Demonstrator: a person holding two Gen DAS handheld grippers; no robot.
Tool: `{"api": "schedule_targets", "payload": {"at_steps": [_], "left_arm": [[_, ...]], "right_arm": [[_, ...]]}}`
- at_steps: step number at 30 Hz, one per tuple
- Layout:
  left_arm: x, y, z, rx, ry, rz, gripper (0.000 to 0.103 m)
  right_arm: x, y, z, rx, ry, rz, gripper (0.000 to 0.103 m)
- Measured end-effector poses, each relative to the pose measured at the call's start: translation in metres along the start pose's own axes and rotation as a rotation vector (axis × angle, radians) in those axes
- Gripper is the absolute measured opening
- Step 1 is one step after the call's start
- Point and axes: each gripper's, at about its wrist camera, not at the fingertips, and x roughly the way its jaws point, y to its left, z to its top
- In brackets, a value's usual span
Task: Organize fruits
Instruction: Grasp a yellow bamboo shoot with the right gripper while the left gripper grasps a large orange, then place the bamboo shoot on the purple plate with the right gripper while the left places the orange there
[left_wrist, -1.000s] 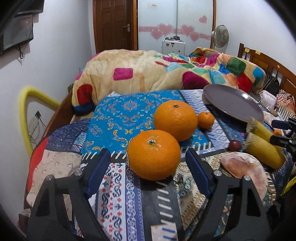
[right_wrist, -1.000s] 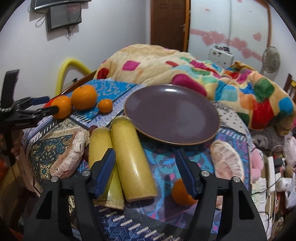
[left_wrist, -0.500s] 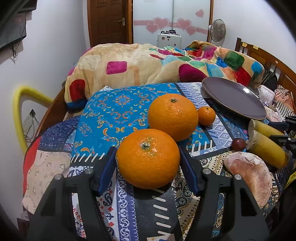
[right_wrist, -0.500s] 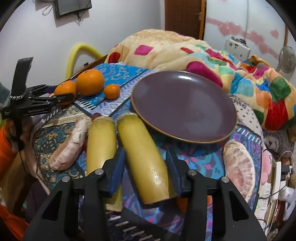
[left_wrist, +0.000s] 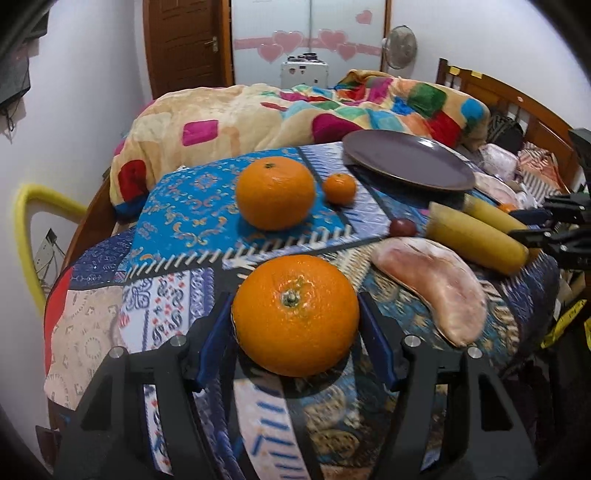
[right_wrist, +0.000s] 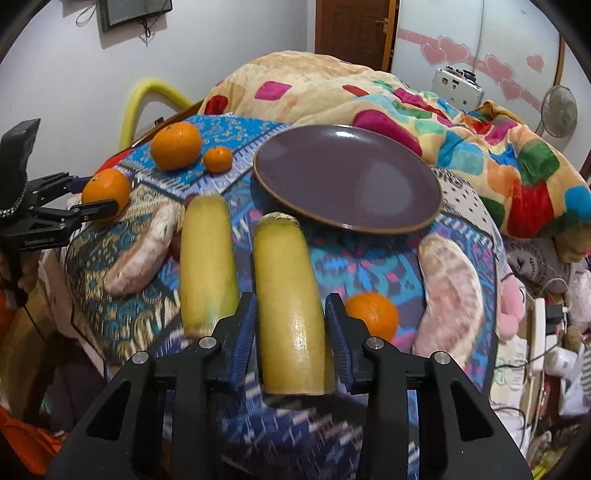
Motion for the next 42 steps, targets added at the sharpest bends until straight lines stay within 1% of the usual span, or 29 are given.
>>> {"api": "schedule_targets", "payload": {"at_steps": [3, 7, 11, 14, 19, 22, 26, 31, 34, 42], "left_arm": [[0.000, -0.002, -0.001, -0.002, 0.009, 0.005, 0.066], [0.006, 0.001, 0.004, -0.022, 0.025, 0.000, 0.067], [0.008, 0.001, 0.005, -0.027, 0.017, -0.007, 0.067], [0.008, -0.001, 0.005, -0.013, 0.013, 0.001, 0.067], [0.007, -0.001, 0.009, -0.023, 0.008, 0.006, 0.066], [0.002, -0.005, 0.011, -0.017, -0.005, 0.011, 0.066], [-0.009, -0.016, 0.019, 0.008, -0.047, 0.025, 0.066], [-0.020, -0.029, 0.034, 0.015, -0.092, 0.007, 0.066], [-0.028, -0.041, 0.045, 0.025, -0.127, -0.002, 0.066], [-0.040, -0.067, 0.074, 0.056, -0.222, -0.023, 0.066]], "right_arm": [[0.001, 0.000, 0.000, -0.006, 0.017, -0.006, 0.035], [0.009, -0.003, 0.010, -0.009, 0.029, 0.009, 0.035], [0.019, -0.004, 0.017, -0.026, 0.044, 0.014, 0.035], [0.020, -0.002, 0.015, -0.039, 0.030, 0.011, 0.035], [0.014, 0.002, 0.008, -0.017, -0.025, -0.032, 0.034], [0.004, -0.003, 0.007, 0.027, -0.064, -0.027, 0.034], [-0.016, -0.010, 0.006, 0.075, -0.122, -0.023, 0.034], [-0.041, -0.015, 0.005, 0.114, -0.191, -0.040, 0.034], [-0.053, -0.019, 0.005, 0.135, -0.224, -0.036, 0.034], [-0.073, -0.027, 0.013, 0.156, -0.299, -0.050, 0.033]]}}
